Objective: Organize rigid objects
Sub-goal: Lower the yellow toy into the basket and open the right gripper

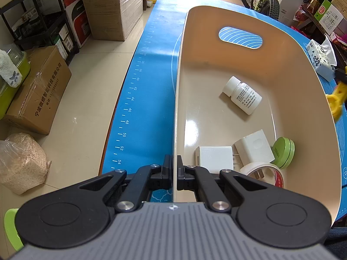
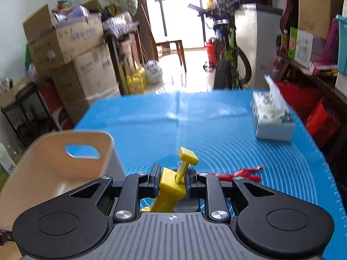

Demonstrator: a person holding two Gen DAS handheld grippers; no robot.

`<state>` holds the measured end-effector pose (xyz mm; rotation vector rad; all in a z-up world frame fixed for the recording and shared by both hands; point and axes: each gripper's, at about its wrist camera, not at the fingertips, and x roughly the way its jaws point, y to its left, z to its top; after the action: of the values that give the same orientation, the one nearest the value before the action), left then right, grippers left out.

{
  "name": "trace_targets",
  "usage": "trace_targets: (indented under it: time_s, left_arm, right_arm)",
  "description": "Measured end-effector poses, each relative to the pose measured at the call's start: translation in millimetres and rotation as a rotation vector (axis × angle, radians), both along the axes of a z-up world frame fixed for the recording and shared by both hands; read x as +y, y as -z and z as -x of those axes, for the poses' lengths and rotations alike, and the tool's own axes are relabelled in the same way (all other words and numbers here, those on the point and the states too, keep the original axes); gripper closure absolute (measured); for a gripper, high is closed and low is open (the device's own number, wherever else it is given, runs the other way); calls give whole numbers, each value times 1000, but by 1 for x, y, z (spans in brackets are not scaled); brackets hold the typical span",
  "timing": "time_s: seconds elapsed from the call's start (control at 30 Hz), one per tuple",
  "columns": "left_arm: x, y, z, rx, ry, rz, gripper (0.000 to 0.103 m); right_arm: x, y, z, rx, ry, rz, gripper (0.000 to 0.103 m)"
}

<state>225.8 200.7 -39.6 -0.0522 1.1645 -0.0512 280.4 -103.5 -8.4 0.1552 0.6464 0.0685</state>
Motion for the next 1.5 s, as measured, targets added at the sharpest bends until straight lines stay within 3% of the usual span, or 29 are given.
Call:
trace_targets:
  time_s: [0.2, 0.4, 0.53, 0.77, 1.13, 1.43, 1.5]
  left_arm:
    - [0, 0, 0, 0, 0, -3, 99]
    - [-1, 0, 0, 1, -2, -10, 99]
    - [-1, 0, 0, 0, -1, -13, 99]
    - [-1, 0, 0, 0, -1, -15, 99]
    - [-1, 0, 1, 3, 2, -20, 99]
    - [0, 1, 1, 3, 2, -24, 99]
    - [-1, 1, 1, 3, 2, -24, 99]
  right_arm:
    - [13, -33, 30, -107, -45, -14, 71]
    - [45, -49, 36, -146, -155, -67, 71]
    - [77, -40, 33, -112, -261, -66, 71]
    - [123, 0, 32, 27, -396, 18, 71]
    - [129, 17, 27, 116, -431, 36, 68]
    - [126, 16, 29, 102, -462, 46, 49]
    - [119, 10, 33, 75, -454, 46, 38]
